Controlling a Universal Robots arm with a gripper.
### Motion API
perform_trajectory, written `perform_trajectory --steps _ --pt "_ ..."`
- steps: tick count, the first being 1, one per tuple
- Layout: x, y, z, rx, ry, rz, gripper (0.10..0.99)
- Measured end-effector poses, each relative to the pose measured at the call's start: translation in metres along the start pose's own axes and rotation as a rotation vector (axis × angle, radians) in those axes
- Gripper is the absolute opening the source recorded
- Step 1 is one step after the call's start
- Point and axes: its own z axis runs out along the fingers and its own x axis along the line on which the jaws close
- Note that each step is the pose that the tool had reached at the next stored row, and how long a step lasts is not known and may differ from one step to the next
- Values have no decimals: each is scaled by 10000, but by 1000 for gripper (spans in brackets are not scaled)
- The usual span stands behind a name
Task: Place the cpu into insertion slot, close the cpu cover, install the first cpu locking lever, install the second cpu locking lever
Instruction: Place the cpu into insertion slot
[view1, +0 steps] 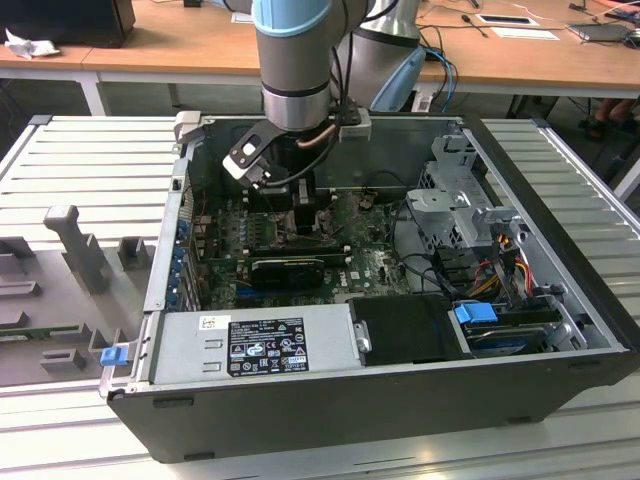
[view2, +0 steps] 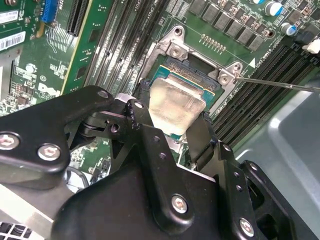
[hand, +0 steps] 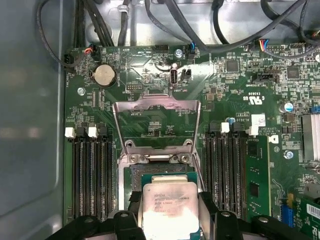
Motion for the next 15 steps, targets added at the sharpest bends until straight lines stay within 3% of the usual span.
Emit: perform_trajectory --steps 15 --pt "36 -13 103 1 9 29 533"
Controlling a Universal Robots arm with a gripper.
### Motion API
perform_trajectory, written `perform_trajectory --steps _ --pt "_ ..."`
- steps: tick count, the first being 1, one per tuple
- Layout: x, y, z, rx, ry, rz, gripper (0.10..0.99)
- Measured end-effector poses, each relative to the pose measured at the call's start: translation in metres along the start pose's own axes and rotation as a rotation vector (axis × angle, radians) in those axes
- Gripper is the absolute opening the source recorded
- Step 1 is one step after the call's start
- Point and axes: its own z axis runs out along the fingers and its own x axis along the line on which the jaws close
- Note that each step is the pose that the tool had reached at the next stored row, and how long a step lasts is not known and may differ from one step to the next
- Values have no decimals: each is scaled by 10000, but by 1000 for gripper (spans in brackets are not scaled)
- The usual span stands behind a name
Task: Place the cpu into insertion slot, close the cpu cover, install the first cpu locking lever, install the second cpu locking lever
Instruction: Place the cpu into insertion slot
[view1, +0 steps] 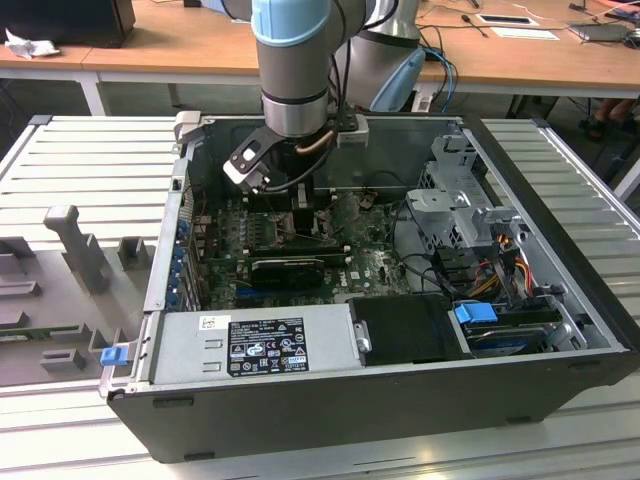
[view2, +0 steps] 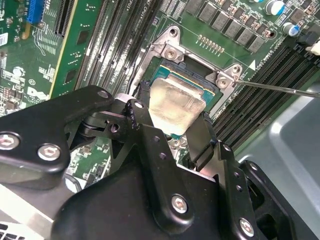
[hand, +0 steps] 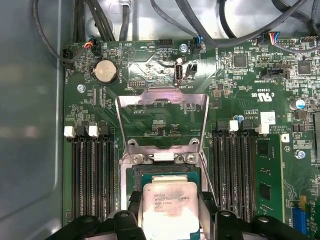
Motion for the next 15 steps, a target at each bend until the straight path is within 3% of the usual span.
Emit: perform_trajectory --steps 15 --pt "17 4 46 0 0 9 533"
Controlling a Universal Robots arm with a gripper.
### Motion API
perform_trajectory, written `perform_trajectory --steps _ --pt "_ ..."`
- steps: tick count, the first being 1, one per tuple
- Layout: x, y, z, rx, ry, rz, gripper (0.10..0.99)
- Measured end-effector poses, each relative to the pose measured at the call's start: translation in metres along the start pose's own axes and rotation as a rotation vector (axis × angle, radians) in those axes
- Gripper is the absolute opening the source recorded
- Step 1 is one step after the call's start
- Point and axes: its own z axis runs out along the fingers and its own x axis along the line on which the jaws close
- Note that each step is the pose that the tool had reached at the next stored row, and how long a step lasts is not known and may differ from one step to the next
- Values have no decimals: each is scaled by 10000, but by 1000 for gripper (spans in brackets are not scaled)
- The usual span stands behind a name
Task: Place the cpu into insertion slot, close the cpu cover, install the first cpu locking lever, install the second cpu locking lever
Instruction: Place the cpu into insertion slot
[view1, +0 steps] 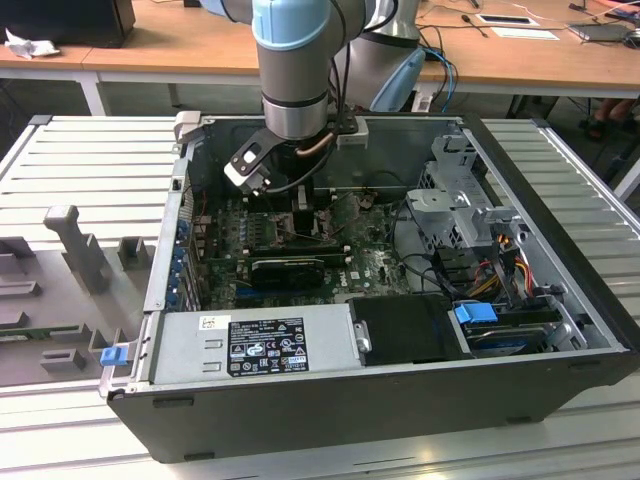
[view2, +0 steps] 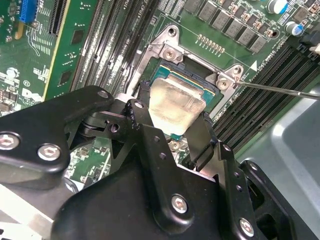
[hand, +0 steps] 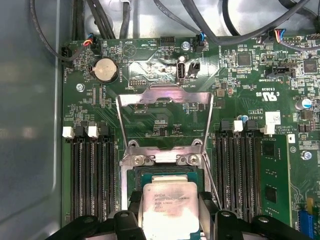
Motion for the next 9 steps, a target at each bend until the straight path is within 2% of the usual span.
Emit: perform_trajectory --steps 9 --pt "20 -2 41 1 0 -1 533"
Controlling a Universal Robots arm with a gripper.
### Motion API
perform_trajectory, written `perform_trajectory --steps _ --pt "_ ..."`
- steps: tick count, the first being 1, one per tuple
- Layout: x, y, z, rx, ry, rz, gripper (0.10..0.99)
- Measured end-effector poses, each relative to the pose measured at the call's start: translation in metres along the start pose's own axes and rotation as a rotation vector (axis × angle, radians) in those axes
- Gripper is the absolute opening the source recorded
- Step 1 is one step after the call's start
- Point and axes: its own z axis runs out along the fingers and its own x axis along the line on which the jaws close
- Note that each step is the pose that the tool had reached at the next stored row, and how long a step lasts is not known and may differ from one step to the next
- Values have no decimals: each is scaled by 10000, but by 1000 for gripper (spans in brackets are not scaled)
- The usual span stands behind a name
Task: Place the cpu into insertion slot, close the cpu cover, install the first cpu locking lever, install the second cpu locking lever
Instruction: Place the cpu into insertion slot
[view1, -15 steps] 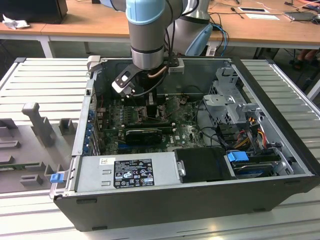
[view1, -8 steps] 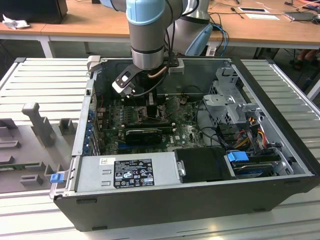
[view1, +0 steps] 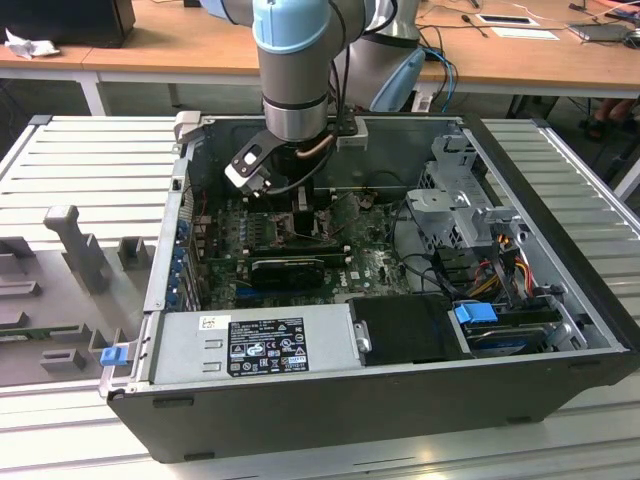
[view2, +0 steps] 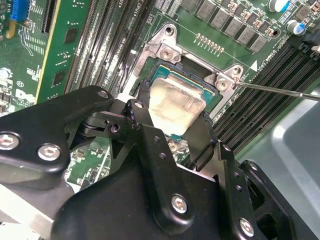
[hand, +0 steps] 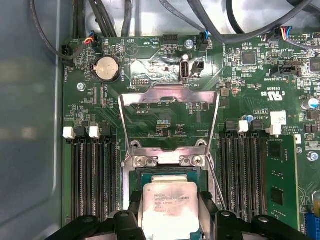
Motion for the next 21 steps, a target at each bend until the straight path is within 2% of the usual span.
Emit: perform_trajectory --steps 8,9,13,14,15,16,19,20,21 --pt "0 0 4 -1 0 0 541" --pt "0 0 5 -1 0 0 608" --pt "1 3 -39 -1 1 0 608" --pt "1 4 -49 0 0 1 592" --pt "1 5 -56 0 0 1 529" --pt "2 5 -59 0 0 0 529" --pt "2 7 -75 0 -3 0 345" --pt "2 7 -78 1 -2 0 224" --pt "2 7 -84 4 -3 0 224"
